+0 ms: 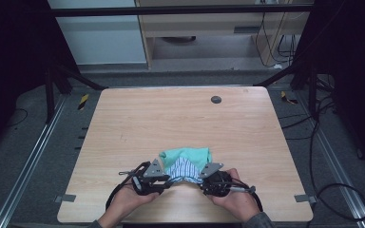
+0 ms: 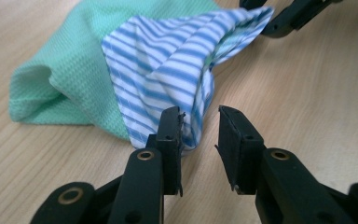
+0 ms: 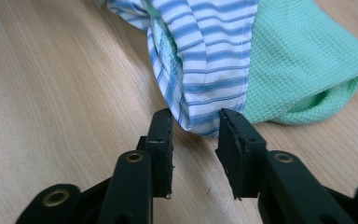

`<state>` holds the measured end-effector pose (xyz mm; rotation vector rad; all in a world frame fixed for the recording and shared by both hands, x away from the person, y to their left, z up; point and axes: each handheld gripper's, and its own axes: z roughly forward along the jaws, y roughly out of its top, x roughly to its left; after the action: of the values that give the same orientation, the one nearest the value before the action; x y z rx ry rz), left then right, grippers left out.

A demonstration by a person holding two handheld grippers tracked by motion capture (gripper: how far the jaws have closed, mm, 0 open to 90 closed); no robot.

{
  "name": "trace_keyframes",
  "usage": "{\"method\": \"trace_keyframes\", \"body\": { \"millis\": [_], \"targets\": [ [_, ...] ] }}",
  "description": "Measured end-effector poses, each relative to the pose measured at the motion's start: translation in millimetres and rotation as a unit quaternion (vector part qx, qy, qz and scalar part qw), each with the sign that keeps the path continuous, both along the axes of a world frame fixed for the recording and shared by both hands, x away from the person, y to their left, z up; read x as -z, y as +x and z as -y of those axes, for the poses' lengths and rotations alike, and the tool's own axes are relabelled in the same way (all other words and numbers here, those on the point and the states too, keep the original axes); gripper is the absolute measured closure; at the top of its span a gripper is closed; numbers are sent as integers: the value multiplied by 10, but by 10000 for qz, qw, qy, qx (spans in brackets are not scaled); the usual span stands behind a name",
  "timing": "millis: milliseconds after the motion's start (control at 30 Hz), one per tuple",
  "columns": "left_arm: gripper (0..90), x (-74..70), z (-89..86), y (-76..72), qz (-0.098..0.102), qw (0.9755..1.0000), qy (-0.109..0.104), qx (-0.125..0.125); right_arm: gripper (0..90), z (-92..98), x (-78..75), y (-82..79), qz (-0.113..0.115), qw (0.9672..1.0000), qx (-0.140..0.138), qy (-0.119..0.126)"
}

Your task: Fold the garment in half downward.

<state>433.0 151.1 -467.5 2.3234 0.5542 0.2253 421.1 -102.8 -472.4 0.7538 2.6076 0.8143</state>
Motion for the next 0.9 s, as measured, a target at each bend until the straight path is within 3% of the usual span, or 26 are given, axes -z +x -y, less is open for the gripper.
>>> {"method": "trace_keyframes", "body": {
  "millis": [133,300,467,600,767,867,900],
  "targets": [
    [698,-102,22,15,156,9997,-180,-109,622,-4,-62,-8,33,10000,-1,84],
    [718,-93,61,115,225,9989,-247,-320,681,-14,-139,16,101,9998,45,190],
    [743,-17,118,168,188,9991,-171,-334,717,-21,-153,39,178,9996,53,231],
    [746,122,157,161,79,9997,162,-193,712,5,-133,42,150,9996,95,225],
    [715,121,110,153,95,9996,49,-279,643,66,-125,55,166,9994,212,230],
    [595,64,65,142,193,9992,-6,-359,522,117,-147,78,209,9987,350,310],
    [527,-6,2,144,319,9980,-36,-538,485,148,-155,100,237,9983,426,320]
  ]
}}
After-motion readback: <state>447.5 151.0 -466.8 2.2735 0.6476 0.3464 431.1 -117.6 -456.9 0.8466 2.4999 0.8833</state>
